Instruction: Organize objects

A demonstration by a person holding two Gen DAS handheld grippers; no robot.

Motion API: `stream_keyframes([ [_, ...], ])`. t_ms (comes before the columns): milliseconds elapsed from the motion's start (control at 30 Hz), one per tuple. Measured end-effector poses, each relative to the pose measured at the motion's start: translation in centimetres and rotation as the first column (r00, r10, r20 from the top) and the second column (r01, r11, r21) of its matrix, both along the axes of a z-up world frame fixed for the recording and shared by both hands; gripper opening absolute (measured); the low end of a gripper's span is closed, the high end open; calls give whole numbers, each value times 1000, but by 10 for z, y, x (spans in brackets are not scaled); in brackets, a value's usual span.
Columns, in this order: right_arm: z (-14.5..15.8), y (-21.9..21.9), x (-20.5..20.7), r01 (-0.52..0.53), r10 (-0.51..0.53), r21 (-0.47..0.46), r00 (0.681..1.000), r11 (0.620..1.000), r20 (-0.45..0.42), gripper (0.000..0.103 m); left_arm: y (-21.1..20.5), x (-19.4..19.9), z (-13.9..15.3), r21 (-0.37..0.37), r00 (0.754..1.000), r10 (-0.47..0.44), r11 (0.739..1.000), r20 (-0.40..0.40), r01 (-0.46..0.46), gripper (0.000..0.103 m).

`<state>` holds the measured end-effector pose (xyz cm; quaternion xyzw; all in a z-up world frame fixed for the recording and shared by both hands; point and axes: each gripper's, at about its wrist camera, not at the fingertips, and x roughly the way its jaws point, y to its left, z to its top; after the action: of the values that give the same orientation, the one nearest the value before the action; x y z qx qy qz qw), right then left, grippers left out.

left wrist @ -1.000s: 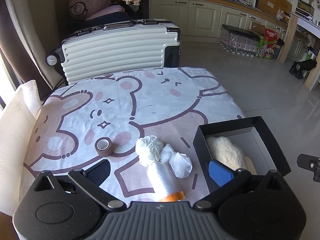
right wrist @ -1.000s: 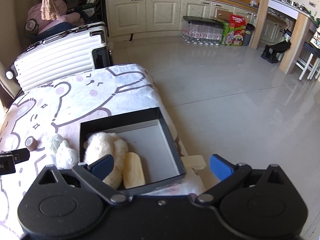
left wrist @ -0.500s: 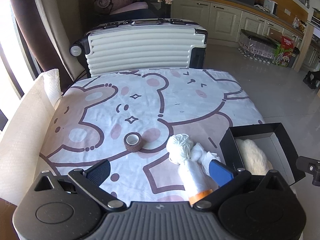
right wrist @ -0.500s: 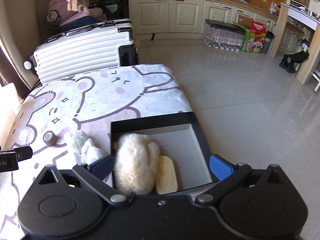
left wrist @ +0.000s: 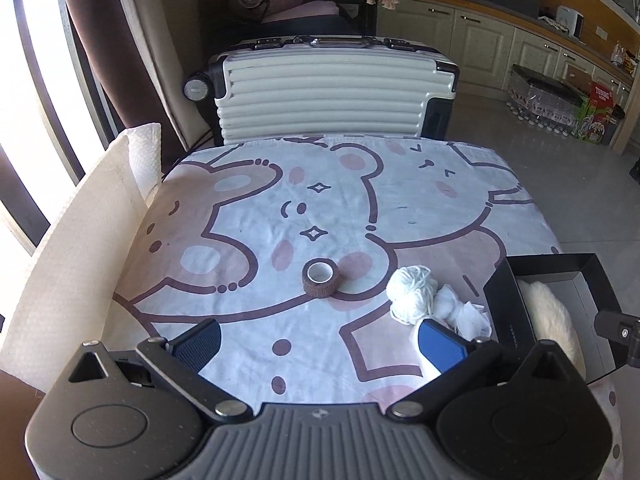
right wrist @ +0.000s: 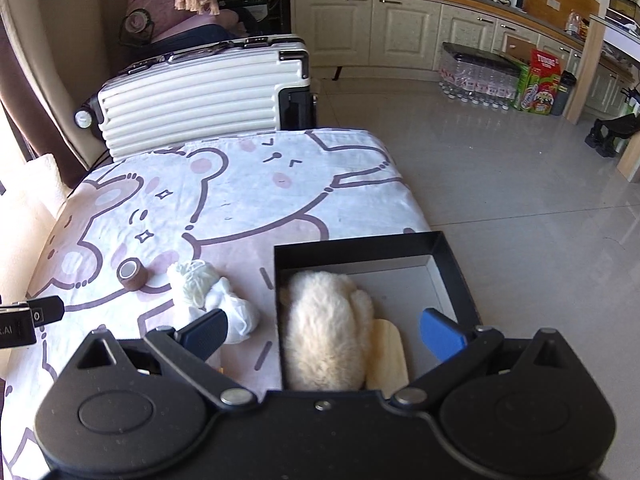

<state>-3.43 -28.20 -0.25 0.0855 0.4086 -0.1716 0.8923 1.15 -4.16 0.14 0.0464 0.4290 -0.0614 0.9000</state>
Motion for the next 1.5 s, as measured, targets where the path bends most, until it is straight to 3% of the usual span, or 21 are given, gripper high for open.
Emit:
stream_keyframes([
  [1100,-13,44,37,-102,101,33,995,994,20,103,53,17,-6,-38,995,103,994,0,-103,103],
  [1500,-34,51,58,-153,160,137,986,979,-41,103,71,34,-19,-95,984,174,979,-49,-178,103],
])
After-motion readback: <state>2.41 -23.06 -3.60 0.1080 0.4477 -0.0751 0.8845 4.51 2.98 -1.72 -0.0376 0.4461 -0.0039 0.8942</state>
